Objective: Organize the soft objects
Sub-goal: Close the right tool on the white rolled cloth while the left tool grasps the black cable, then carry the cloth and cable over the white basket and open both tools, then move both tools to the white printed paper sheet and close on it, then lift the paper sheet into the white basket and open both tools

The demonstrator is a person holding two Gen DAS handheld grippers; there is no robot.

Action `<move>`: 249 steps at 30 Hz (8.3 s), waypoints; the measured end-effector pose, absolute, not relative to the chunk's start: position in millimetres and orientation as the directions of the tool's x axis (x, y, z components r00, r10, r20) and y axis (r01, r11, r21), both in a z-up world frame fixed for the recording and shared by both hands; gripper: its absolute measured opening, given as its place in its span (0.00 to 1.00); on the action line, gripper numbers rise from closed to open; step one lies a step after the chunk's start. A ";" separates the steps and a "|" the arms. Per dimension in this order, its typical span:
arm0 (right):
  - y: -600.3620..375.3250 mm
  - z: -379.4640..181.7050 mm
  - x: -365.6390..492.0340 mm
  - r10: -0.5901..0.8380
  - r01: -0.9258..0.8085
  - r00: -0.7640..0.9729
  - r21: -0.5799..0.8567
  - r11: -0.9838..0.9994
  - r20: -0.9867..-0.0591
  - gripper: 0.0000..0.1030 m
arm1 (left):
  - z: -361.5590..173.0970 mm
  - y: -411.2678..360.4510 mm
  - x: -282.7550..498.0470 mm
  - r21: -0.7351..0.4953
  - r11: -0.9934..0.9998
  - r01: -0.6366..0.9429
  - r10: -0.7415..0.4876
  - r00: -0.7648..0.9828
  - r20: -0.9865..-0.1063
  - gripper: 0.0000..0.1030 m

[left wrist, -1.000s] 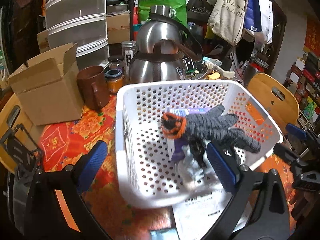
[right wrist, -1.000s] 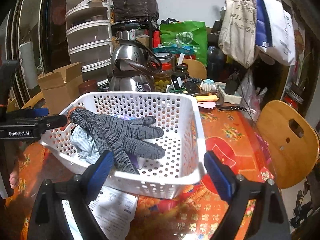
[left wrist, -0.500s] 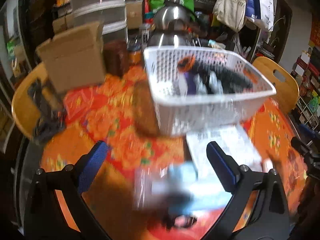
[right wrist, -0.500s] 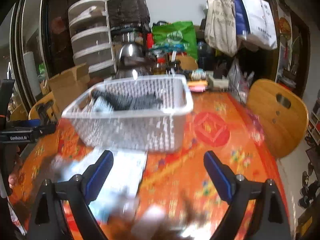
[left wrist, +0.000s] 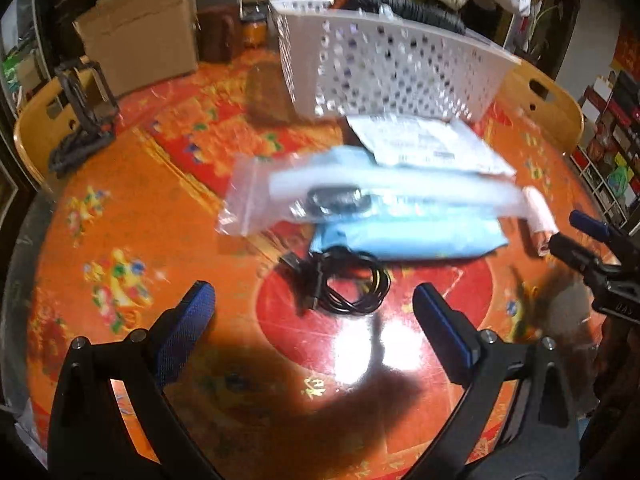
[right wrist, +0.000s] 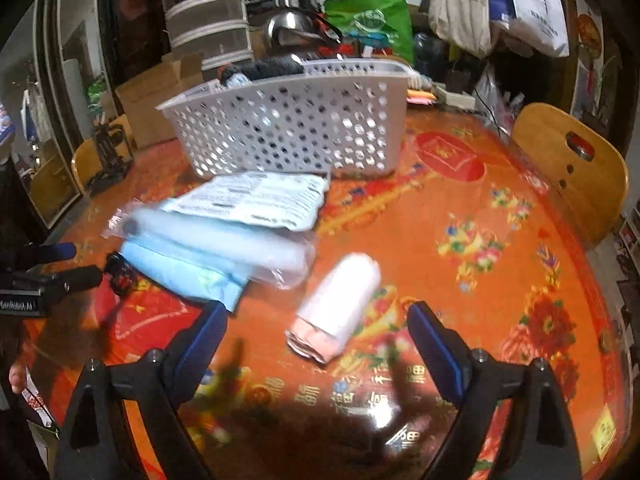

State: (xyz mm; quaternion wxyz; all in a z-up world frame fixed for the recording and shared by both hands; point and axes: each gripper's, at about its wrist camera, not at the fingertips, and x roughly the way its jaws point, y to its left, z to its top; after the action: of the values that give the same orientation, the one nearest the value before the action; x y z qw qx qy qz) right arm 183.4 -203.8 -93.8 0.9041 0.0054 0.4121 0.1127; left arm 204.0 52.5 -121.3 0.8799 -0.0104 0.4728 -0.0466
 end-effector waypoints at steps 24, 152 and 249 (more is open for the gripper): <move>-205.6 -111.9 207.2 0.191 -0.182 0.576 0.103 0.978 -0.795 0.45 | -133.1 48.7 214.0 -0.098 0.991 0.089 -0.131 0.557 -0.820 0.46; -217.3 -98.7 297.1 0.363 -0.193 0.520 0.307 0.932 -0.773 0.71 | -104.7 46.4 341.2 -0.294 0.954 0.066 -0.288 0.482 -0.828 0.86; -160.1 62.1 370.5 0.254 -0.339 0.717 -0.006 0.941 -0.649 0.05 | 69.2 5.8 430.7 -0.296 0.929 0.224 -0.368 0.664 -0.651 0.14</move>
State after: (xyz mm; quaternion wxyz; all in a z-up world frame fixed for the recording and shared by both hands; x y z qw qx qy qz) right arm 370.5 -160.1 62.1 0.9244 -0.0626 0.3402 0.1604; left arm 430.7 5.8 69.2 0.9071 -0.0955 0.3762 -0.1631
